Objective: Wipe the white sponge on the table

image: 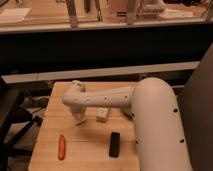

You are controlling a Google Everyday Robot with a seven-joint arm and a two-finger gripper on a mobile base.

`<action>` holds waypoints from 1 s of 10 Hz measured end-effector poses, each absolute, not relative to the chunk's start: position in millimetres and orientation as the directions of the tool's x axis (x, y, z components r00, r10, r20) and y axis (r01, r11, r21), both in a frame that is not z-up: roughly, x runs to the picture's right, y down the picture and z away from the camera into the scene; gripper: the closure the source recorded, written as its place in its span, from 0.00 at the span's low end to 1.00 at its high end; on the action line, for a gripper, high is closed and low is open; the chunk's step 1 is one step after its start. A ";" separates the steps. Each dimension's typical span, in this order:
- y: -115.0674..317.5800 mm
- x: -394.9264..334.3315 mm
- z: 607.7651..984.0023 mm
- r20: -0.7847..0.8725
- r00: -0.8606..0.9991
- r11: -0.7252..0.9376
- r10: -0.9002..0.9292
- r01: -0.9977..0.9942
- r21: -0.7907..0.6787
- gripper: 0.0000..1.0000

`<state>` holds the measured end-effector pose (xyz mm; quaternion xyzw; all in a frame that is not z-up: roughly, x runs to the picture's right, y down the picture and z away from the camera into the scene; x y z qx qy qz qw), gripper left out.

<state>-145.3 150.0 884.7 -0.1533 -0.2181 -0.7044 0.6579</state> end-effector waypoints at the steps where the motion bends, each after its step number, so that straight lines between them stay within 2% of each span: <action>1: 150.5 -145.6 883.6 0.501 -0.093 -0.045 -0.860 0.993 0.107 1.00; 10: 165.9 -140.8 864.7 0.499 -0.161 -0.110 -0.851 0.985 0.131 1.00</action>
